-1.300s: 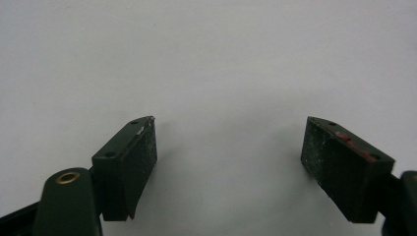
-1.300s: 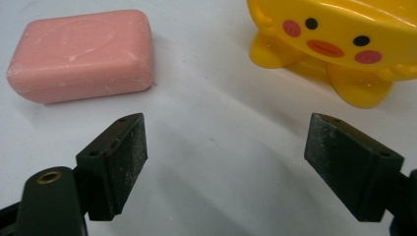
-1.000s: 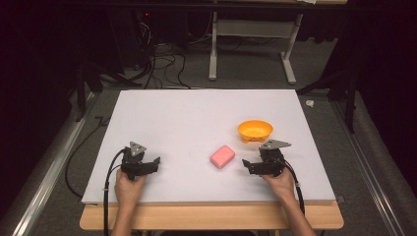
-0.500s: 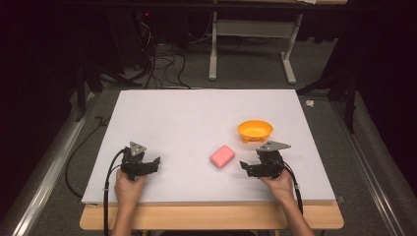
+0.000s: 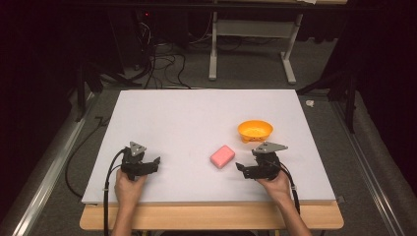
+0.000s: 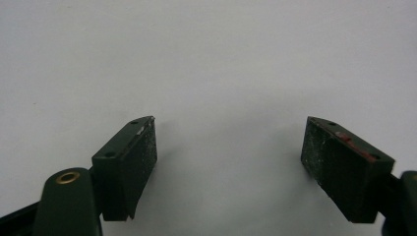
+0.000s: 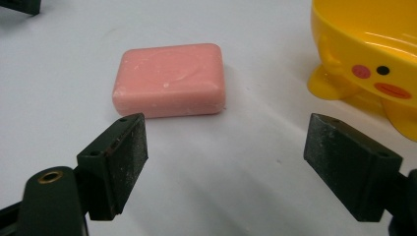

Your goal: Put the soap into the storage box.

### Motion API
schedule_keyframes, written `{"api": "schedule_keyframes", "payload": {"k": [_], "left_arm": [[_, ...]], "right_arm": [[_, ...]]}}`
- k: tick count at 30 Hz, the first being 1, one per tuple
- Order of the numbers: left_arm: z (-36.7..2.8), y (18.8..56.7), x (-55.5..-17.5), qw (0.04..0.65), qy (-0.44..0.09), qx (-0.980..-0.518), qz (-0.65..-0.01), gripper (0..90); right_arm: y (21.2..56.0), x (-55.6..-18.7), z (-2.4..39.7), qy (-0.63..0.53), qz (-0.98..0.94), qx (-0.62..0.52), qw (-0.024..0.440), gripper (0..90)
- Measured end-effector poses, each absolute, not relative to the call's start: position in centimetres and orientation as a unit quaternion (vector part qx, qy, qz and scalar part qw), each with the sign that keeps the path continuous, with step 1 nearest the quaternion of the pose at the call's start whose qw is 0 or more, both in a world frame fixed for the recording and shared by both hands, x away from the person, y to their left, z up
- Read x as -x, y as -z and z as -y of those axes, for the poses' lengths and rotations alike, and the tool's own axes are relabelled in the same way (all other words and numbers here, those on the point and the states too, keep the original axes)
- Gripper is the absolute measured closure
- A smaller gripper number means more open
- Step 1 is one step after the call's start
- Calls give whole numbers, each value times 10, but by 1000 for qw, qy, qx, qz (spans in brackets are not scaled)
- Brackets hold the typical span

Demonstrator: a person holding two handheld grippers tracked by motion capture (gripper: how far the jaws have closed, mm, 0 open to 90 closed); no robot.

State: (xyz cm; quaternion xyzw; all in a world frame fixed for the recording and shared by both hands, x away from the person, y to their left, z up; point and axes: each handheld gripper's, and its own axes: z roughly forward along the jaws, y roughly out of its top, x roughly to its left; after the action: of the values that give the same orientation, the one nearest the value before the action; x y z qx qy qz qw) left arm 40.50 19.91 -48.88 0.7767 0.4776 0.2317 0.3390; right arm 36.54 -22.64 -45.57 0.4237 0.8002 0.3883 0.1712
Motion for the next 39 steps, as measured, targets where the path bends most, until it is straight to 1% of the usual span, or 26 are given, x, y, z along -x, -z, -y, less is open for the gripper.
{"api": "schedule_keyframes", "payload": {"k": [12, 22, 39], "left_arm": [[-199, 489, -405, 340, -231, -776, -479, 218], [-199, 489, -405, 340, -231, -776, -479, 218], [-200, 489, -406, 341, -229, -775, -480, 218]], "right_arm": [[454, -365, 218, -398, -798, -421, 165, 146], [451, -367, 209, -405, -797, -414, 170, 132], [446, -374, 189, -417, -798, -399, 172, 125]]}}
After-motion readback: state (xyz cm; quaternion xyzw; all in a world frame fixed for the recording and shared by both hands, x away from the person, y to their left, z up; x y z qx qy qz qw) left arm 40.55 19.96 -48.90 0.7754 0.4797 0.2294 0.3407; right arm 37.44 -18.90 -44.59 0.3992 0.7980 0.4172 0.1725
